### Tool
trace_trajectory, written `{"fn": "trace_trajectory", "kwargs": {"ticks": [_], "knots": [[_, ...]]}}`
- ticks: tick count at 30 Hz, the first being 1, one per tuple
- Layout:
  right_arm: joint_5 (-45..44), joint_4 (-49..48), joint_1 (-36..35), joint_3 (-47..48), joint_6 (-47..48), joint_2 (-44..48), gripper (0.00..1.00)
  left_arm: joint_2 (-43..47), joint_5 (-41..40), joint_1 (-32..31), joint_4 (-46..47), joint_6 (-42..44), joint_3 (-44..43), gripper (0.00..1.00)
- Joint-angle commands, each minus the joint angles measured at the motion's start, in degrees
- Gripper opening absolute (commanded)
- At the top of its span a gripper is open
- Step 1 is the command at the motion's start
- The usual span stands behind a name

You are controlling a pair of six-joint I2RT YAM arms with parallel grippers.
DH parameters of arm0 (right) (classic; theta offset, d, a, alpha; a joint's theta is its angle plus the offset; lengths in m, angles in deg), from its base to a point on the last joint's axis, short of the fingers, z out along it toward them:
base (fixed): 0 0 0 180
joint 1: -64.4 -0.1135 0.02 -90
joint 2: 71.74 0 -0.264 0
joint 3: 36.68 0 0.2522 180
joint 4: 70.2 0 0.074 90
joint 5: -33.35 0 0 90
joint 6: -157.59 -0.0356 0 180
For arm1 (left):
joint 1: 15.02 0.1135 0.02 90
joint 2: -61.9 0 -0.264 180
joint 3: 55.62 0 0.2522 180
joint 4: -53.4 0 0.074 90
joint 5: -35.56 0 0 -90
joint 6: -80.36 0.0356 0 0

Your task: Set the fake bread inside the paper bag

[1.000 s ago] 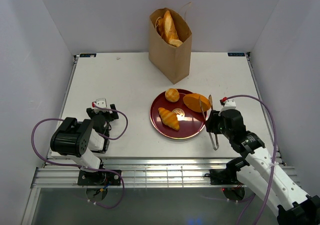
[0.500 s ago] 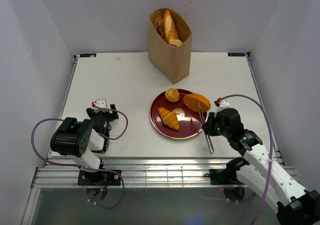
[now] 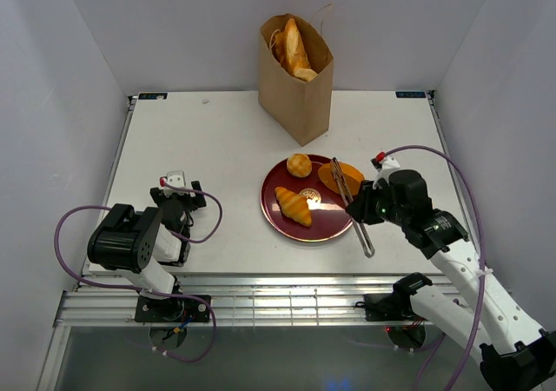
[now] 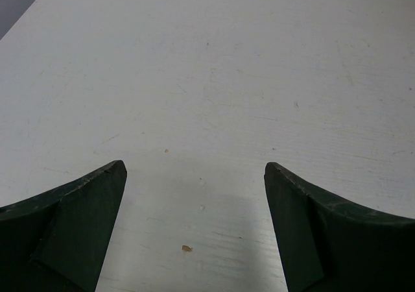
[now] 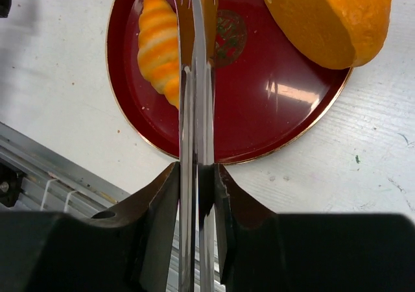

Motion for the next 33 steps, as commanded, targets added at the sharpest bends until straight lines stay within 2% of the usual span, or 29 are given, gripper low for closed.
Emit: {"fn": "trace_trajectory", "kwargs": {"ticks": [1, 6, 12, 33], "knots": [[-1.79, 9.39, 0.18, 5.89, 1.49, -0.39, 0.34, 0.99, 0.75, 0.21, 5.66, -0.72, -0.55, 0.98], [-5.14, 17.14, 0.18, 12.56, 2.54, -0.74, 0.4, 0.99, 0.75, 0.21, 5.66, -0.72, -0.55, 0.98], [-8.75, 23.74, 0.09, 15.39, 2.98, -1.44, 0.46, 0.99, 0.75, 0.21, 5.58, -0.72, -0.46, 0.98], [-15.16, 27.97, 0.18, 13.81, 2.37, -0.13, 0.49, 0.99, 0.75, 0.21, 5.58, -0.72, -0.55, 0.98]]}}
